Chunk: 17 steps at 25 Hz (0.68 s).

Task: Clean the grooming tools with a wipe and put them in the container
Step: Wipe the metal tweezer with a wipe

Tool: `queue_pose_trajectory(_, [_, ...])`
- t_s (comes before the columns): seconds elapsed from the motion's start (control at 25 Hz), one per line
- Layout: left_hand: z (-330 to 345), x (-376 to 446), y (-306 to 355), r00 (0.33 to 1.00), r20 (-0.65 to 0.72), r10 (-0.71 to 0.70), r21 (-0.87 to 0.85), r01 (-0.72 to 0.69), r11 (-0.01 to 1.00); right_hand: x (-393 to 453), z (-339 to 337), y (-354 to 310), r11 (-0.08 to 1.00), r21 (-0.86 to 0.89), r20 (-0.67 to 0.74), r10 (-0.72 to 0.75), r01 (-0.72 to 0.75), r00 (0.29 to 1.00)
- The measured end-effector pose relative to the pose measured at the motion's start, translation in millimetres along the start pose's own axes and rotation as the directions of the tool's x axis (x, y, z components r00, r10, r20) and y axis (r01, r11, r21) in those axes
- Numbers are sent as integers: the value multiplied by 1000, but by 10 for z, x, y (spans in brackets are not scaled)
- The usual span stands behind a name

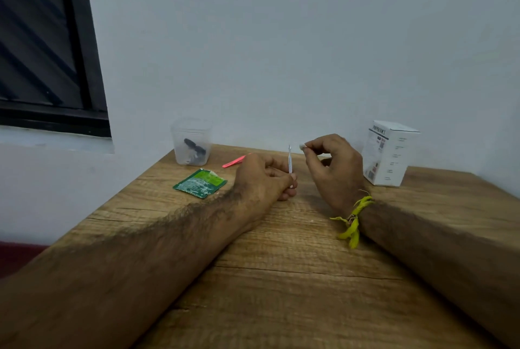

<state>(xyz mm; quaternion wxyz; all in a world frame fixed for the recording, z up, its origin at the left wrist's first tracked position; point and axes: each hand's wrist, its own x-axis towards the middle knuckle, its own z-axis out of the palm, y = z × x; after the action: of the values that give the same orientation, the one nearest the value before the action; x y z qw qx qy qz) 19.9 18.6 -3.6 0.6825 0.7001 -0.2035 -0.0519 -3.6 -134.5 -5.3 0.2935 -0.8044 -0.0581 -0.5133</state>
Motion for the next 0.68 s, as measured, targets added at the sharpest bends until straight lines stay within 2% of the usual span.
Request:
queue_pose_trajectory(0.2, [45, -19, -12, 1000, 15, 4, 5, -5, 1000, -90, -223, 14, 999, 26, -62, 33, -31, 998])
queue_pose_trajectory(0.32, [78, -42, 1, 999, 38, 16, 31, -17, 999, -90, -215, -50, 990, -42, -17, -134, 134, 991])
queue_pose_trajectory(0.44, [77, -70, 20, 998, 51, 25, 22, -26, 999, -120, -177, -93, 943, -137, 62, -298, 304, 952])
queue_pose_trajectory(0.68, [72, -107, 65, 997, 67, 28, 5, -28, 1000, -136, -185, -125, 903, -211, 142, -352, 375, 925])
